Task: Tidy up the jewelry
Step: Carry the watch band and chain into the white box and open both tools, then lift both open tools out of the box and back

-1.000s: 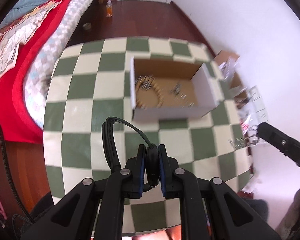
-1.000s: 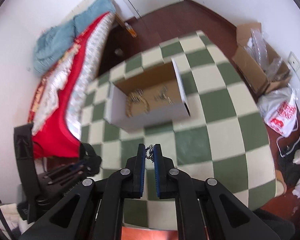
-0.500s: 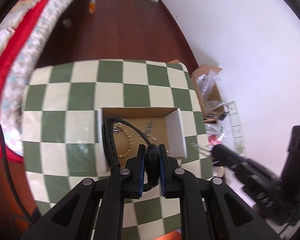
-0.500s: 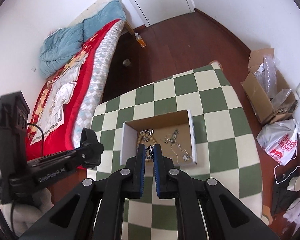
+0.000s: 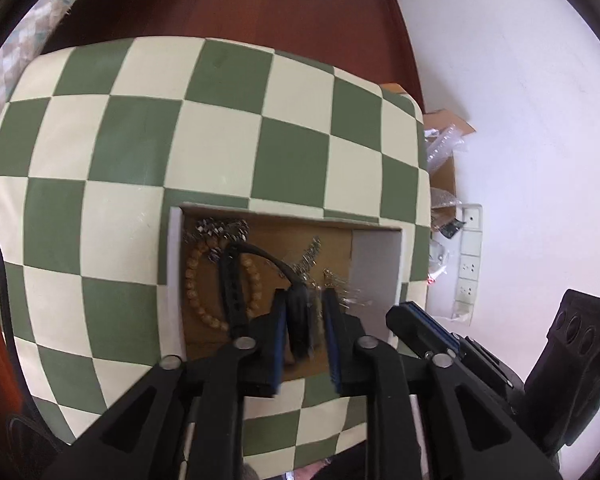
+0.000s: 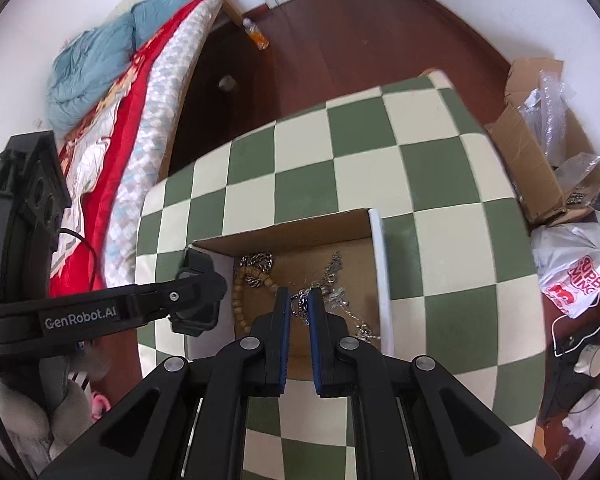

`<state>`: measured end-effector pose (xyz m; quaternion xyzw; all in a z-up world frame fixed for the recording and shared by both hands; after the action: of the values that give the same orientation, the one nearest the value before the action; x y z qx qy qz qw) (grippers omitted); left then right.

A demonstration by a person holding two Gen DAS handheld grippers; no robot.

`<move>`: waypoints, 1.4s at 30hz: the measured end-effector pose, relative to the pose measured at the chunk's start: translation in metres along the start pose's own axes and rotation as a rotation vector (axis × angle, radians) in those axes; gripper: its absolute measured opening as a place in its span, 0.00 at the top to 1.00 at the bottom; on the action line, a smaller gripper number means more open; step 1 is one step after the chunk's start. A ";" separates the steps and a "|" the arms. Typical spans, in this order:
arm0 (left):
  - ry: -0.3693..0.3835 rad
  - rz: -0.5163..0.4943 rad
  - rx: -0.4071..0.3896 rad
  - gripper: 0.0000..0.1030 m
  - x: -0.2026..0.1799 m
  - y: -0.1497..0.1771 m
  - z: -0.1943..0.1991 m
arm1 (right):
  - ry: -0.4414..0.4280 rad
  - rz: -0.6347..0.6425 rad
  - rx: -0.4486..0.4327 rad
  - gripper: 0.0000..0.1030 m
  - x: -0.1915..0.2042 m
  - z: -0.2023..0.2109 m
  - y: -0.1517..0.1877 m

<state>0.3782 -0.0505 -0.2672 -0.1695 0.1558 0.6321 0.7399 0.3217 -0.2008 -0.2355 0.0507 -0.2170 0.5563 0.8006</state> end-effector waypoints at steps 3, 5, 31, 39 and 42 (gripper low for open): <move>-0.035 -0.002 -0.038 0.23 -0.003 -0.004 0.011 | 0.019 -0.009 0.026 0.62 -0.001 -0.006 -0.003; -0.067 -0.010 -0.074 0.14 -0.004 -0.006 0.022 | 0.051 -0.002 0.024 0.32 -0.001 -0.005 -0.003; -0.563 -0.103 -0.218 0.00 0.025 0.079 0.049 | 0.398 0.136 0.008 0.00 -0.003 0.017 0.053; -0.559 -0.124 -0.346 0.00 -0.003 0.119 0.102 | 0.379 0.141 -0.098 0.00 -0.002 0.071 0.075; -0.572 -0.137 -0.405 0.00 -0.015 0.136 0.125 | 0.364 0.145 -0.153 0.00 0.002 0.098 0.086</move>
<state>0.2437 0.0120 -0.1560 -0.1387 -0.1978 0.6212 0.7455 0.2152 -0.1984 -0.1601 -0.1273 -0.1133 0.5943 0.7860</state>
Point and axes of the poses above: each gripper's, at about its wrist camera, not at the fingertips, and z roughly against the way its jaws point, x to its left, y to its underside, the point moved 4 cm from there along -z, roughly the way its jaws point, and after that the axes turned 10 degrees about -z, right-handed, at the moved point
